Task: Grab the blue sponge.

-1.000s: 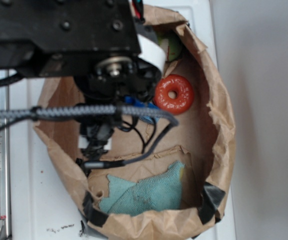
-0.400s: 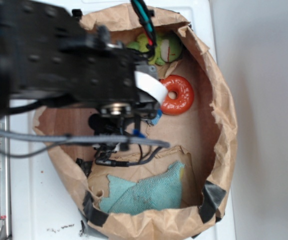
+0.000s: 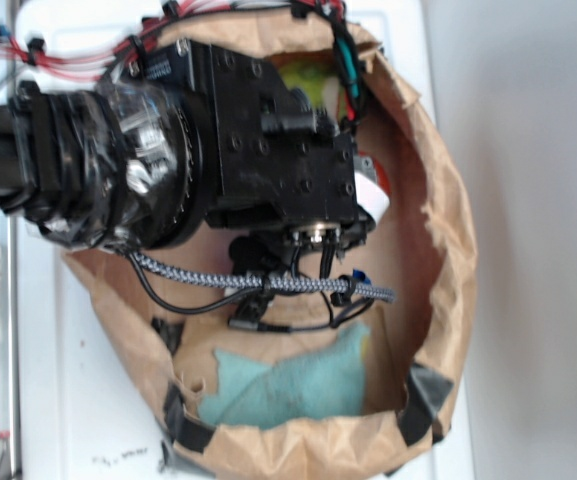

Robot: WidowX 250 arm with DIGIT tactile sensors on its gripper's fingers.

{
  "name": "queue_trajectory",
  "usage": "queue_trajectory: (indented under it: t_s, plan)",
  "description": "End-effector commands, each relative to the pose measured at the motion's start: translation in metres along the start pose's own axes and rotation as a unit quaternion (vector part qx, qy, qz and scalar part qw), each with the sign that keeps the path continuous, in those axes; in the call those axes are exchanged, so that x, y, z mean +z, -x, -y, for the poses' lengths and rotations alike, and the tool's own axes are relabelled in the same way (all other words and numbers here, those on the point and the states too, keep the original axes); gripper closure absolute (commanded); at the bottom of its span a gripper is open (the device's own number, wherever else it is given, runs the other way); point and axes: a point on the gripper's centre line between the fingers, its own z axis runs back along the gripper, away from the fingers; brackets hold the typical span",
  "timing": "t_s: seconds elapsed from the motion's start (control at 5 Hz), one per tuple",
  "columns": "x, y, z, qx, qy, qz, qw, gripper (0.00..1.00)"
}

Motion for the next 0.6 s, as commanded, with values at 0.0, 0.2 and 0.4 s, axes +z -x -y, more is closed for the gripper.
queue_trajectory:
  t_s: [0.0,0.2,0.4]
  plan:
    - [-0.016,-0.031,0.000,-0.022,0.002,-0.009,1.000,0.51]
    - [-0.008,-0.029,-0.003,-0.013,0.000,0.003,1.000,1.00]
    - [0.007,-0.025,-0.008,-0.004,0.003,0.015,1.000,1.00]
